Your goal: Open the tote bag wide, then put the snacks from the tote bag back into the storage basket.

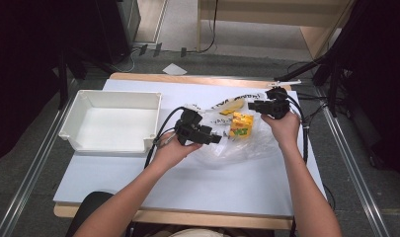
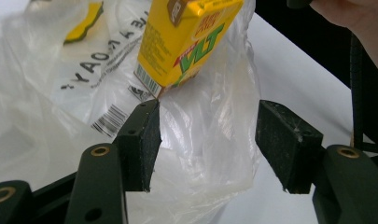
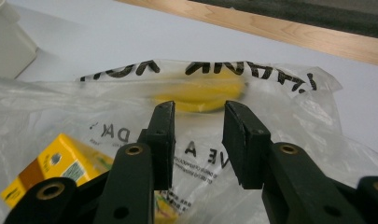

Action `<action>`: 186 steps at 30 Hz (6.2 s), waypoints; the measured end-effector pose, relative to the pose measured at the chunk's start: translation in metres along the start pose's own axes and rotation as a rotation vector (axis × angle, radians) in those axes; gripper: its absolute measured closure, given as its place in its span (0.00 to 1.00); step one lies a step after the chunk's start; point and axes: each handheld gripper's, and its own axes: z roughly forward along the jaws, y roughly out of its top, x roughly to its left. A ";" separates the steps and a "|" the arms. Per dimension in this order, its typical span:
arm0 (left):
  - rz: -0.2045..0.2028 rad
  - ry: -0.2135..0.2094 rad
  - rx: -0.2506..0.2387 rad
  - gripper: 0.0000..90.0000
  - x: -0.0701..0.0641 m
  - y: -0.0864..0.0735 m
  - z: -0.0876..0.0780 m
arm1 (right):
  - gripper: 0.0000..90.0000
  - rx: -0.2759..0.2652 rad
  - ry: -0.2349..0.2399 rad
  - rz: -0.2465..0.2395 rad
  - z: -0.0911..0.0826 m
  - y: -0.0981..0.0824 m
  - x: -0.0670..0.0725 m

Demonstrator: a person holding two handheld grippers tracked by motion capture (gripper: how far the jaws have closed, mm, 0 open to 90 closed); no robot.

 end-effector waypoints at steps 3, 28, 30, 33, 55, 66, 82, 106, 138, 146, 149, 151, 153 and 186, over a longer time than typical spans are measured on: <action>0.024 -0.012 0.010 0.46 0.001 0.007 -0.002 | 0.72 -0.006 0.016 -0.007 -0.010 -0.005 0.002; 0.088 -0.025 0.019 0.48 0.018 0.045 0.002 | 0.62 -0.001 0.072 -0.044 -0.061 -0.077 0.032; 0.102 -0.020 0.022 0.48 0.017 0.047 0.003 | 0.61 0.007 0.084 -0.037 -0.060 -0.083 0.035; 0.119 -0.027 0.003 0.48 0.020 0.048 0.004 | 0.60 0.012 0.081 -0.044 -0.061 -0.091 0.039; 0.162 -0.042 0.034 0.47 0.019 0.077 0.022 | 0.58 0.054 0.109 -0.092 -0.054 -0.124 0.063; 0.197 -0.090 0.003 0.44 0.033 0.080 0.038 | 0.57 0.057 0.117 -0.085 -0.054 -0.126 0.064; 0.267 -0.116 0.094 0.40 0.031 0.080 0.067 | 0.57 0.059 0.121 -0.090 -0.052 -0.127 0.064; 0.294 -0.137 0.138 0.37 0.029 0.075 0.096 | 0.57 0.057 0.144 -0.088 -0.050 -0.128 0.064; 0.259 -0.056 0.151 0.57 0.026 0.083 0.085 | 0.58 0.059 0.150 -0.081 -0.047 -0.130 0.061; 0.276 -0.051 0.143 0.57 0.020 0.095 0.066 | 0.58 0.059 0.166 -0.088 -0.047 -0.130 0.063; 0.263 -0.063 0.134 0.57 0.018 0.098 0.059 | 0.58 0.055 0.171 -0.090 -0.047 -0.130 0.064; 0.266 -0.062 0.130 0.57 0.017 0.100 0.054 | 0.58 0.055 0.174 -0.091 -0.048 -0.130 0.064; 0.265 -0.057 0.129 0.57 0.016 0.101 0.050 | 0.58 0.054 0.173 -0.094 -0.047 -0.130 0.064; 0.247 -0.057 0.135 0.57 0.015 0.100 0.007 | 0.57 0.037 0.203 -0.117 -0.049 -0.129 0.071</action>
